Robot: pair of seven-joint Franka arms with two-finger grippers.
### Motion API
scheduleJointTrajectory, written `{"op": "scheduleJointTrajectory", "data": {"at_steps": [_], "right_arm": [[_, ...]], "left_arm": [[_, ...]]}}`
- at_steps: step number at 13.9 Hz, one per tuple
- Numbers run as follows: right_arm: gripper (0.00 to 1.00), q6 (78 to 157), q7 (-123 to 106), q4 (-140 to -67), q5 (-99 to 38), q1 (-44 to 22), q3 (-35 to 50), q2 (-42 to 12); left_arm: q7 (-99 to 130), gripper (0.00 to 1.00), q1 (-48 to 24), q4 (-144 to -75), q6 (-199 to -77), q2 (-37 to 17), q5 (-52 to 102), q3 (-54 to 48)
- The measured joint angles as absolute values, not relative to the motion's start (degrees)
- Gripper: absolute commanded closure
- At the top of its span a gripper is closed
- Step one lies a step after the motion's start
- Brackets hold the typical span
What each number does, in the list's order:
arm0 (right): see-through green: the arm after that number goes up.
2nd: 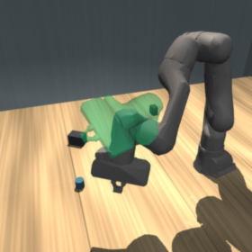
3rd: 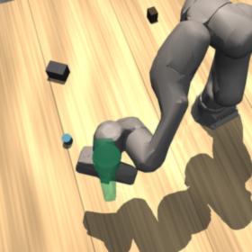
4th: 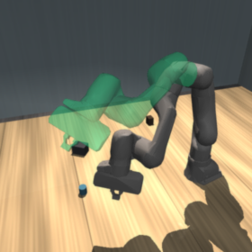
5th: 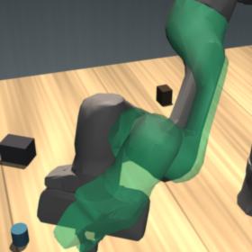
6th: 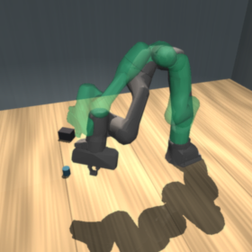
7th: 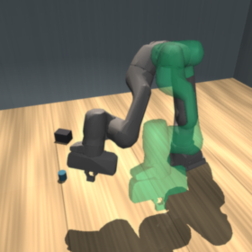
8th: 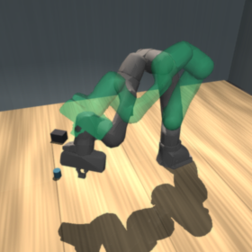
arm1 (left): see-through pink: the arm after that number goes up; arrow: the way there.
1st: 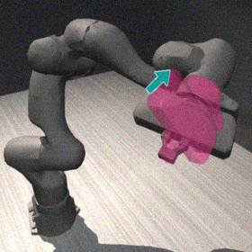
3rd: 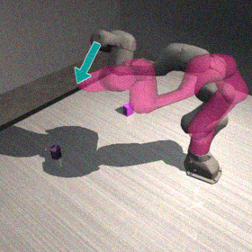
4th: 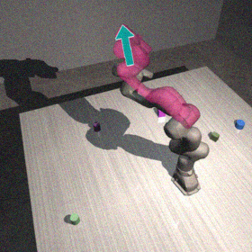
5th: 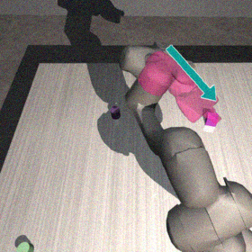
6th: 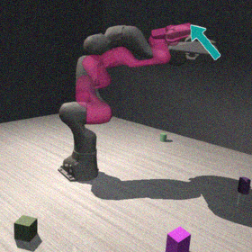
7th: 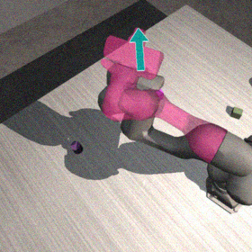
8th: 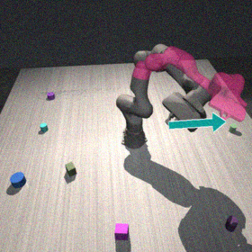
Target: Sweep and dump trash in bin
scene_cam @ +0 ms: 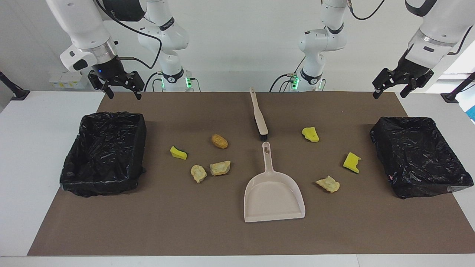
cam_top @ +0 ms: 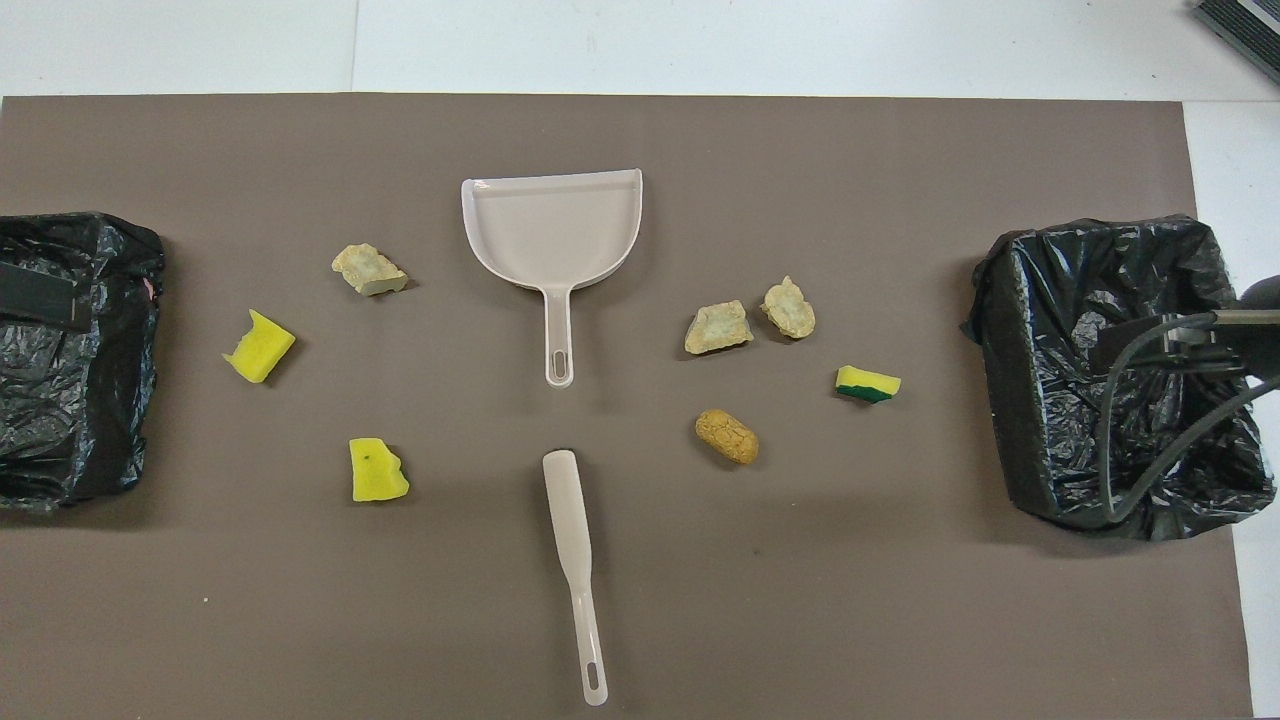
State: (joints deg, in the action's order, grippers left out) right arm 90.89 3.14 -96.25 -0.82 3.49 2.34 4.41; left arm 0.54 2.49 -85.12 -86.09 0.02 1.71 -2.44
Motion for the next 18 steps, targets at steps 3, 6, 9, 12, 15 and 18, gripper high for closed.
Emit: {"op": "scheduleJointTrajectory", "data": {"at_steps": [3,6,9,12,15,18], "right_arm": [[0.0,90.9,3.1,-96.3,-0.8,3.5,2.3,4.5],[0.0,90.9,3.1,-96.4,-0.8,3.5,2.3,4.6],[0.0,90.8,3.1,-96.6,-0.8,3.5,2.3,4.6],[0.0,90.8,3.1,-96.6,-0.8,3.5,2.3,4.6],[0.0,90.2,3.1,-96.6,-0.7,3.5,2.3,4.8],[0.0,88.5,2.9,-96.3,-0.4,3.4,2.4,4.7]], "left_arm": [[0.5,0.0,2.5,-85.1,-86.0,0.1,1.7,-2.5],[0.5,0.0,2.5,-85.1,-86.0,0.2,1.7,-2.6],[0.6,0.0,2.4,-85.2,-86.0,0.2,1.7,-2.9],[1.0,0.0,2.2,-86.1,-86.0,0.5,1.8,-5.0],[5.4,0.0,1.9,-91.0,-87.6,2.6,1.8,-9.7],[11.5,0.0,1.6,-100.4,-92.8,6.6,1.8,-16.2]]}}
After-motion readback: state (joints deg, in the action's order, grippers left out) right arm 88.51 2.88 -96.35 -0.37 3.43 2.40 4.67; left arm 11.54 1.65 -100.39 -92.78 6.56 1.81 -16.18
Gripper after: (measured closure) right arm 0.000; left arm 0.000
